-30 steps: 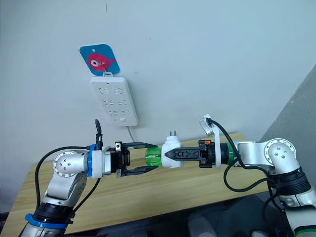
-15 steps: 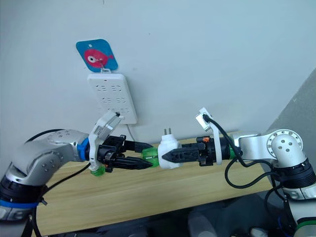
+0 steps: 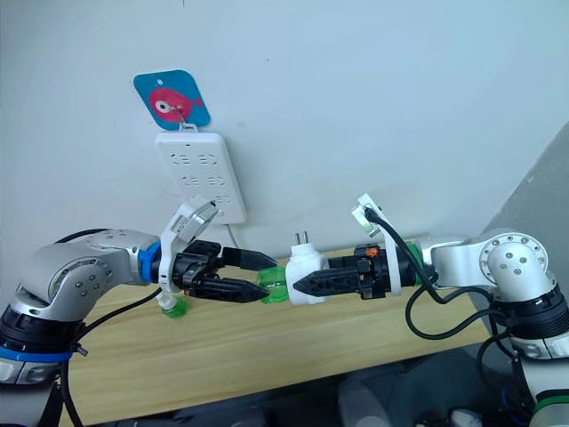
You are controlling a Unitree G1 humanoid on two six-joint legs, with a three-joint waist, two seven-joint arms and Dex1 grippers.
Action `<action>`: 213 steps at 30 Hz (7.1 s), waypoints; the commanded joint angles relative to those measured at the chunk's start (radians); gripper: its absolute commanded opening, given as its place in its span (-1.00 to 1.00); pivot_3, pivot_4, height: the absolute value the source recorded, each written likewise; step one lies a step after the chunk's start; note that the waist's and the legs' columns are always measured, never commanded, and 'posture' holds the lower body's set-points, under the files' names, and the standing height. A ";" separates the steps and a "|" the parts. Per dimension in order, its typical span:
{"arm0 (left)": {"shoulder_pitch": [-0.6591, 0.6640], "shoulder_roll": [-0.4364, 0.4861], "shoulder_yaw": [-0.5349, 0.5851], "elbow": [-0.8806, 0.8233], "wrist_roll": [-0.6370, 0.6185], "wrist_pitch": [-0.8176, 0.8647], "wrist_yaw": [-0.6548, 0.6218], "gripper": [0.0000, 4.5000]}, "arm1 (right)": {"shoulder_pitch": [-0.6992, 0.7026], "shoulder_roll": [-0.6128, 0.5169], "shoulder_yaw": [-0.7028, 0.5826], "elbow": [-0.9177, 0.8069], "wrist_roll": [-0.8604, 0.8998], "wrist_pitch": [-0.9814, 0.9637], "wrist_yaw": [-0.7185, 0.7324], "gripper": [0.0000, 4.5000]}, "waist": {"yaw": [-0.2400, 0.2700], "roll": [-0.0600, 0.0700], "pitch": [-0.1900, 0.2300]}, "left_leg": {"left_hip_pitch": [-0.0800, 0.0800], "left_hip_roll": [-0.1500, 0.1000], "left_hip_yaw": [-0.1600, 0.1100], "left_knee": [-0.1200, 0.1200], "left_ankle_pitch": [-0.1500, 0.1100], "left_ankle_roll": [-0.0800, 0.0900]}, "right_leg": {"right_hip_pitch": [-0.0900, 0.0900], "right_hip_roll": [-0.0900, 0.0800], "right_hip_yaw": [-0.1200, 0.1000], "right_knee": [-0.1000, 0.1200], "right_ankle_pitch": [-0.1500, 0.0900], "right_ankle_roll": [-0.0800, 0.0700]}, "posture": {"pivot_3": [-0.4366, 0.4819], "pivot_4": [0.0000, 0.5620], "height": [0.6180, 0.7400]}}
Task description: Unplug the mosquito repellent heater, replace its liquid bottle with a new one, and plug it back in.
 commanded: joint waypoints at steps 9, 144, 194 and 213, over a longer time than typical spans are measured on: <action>0.338 -0.059 0.254 -0.095 0.207 -0.420 0.077 1.00 | 0.015 -0.015 -0.064 0.042 0.099 -0.018 -0.016 0.35 | 0.007 0.000 0.000 | -0.001 0.000 0.001 0.001 0.000 0.000 | 0.000 0.000 0.001 0.000 0.000 0.000 | -0.42 -0.66 0.94; 0.026 -0.100 -0.011 -0.065 0.318 -0.554 0.108 0.04 | -0.076 0.059 -0.150 0.102 -0.078 0.054 0.097 0.35 | 0.023 0.000 0.004 | 0.001 0.000 0.000 0.004 0.000 0.001 | 0.001 0.000 0.001 0.006 0.001 0.001 | -0.39 -0.63 0.94; -0.386 -0.012 0.043 0.299 -0.200 0.685 0.145 0.03 | -0.109 0.000 -0.102 -0.076 -0.506 -0.019 0.549 0.35 | 0.021 0.001 0.006 | 0.002 0.000 -0.001 0.002 0.000 0.001 | 0.000 0.000 -0.001 0.008 -0.001 -0.001 | -0.42 -0.62 0.94; -0.313 -0.078 0.147 0.238 -0.167 0.573 0.216 1.00 | -0.111 0.054 -0.148 -0.050 -0.468 0.027 0.489 0.35 | 0.025 0.001 0.007 | 0.002 -0.001 -0.001 0.002 0.000 0.001 | 0.000 0.000 -0.001 0.008 0.000 -0.001 | -0.41 -0.60 0.94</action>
